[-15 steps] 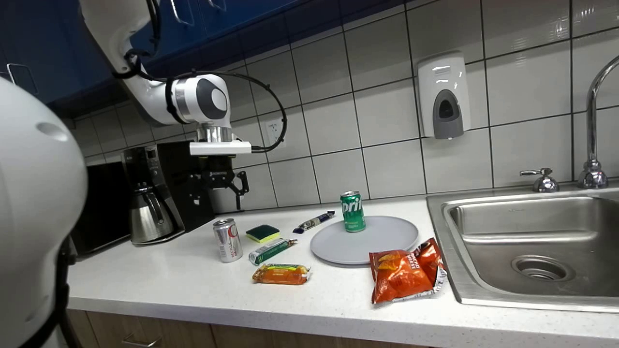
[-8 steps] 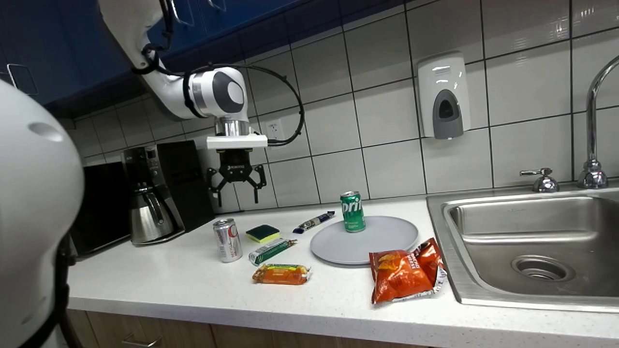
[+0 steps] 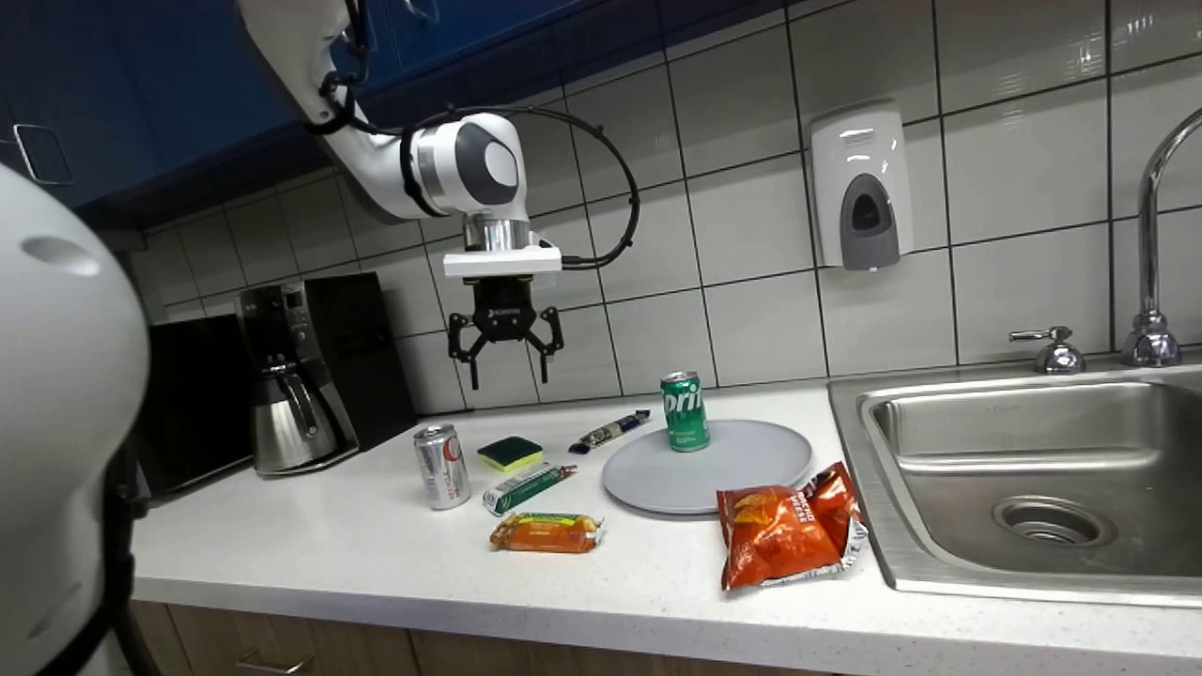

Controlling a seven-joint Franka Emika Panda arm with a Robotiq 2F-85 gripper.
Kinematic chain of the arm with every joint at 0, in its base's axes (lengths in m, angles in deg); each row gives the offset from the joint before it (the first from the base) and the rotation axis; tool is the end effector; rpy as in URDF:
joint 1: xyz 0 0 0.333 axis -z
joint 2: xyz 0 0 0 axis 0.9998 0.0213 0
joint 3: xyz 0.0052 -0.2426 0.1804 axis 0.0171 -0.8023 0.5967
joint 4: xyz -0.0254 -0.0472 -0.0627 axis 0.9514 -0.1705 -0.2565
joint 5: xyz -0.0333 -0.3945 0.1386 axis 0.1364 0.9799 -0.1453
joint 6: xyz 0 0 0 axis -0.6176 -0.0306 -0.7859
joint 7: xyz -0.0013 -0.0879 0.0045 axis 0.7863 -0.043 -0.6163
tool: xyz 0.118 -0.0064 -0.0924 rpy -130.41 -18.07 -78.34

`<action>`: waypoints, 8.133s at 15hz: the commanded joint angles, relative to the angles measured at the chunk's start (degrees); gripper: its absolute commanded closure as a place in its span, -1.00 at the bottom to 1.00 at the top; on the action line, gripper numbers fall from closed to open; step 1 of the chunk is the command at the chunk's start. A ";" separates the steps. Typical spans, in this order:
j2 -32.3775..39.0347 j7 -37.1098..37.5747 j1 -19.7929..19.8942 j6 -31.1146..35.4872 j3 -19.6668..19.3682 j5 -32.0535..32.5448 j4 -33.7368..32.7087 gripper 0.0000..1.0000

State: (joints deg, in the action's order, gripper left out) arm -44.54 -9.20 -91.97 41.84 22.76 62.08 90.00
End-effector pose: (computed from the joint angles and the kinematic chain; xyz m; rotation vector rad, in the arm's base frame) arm 0.5700 0.0810 0.2720 -2.9108 -0.8559 0.1140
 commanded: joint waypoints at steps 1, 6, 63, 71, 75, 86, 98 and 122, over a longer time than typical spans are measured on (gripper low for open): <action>-0.64 2.72 1.34 -0.54 -0.76 1.37 -0.42 -1.00; -0.30 4.03 2.51 -0.36 -2.19 1.55 -0.84 -1.00; 19.64 13.81 10.52 -1.06 -8.26 6.67 -22.12 -1.00; 20.07 14.21 10.52 -1.05 -7.67 6.32 -21.53 -1.00; 20.56 14.32 10.57 -1.06 -7.62 6.28 -21.38 -1.00; 20.54 14.37 10.51 -1.18 -7.52 6.38 -21.13 -1.00; 20.59 13.70 10.72 -0.79 -7.30 6.17 -20.92 0.23; 27.50 13.37 11.38 -3.36 -7.18 6.33 -35.98 0.23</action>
State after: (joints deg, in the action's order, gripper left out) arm -18.38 3.78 -81.31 41.54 14.65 68.19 58.48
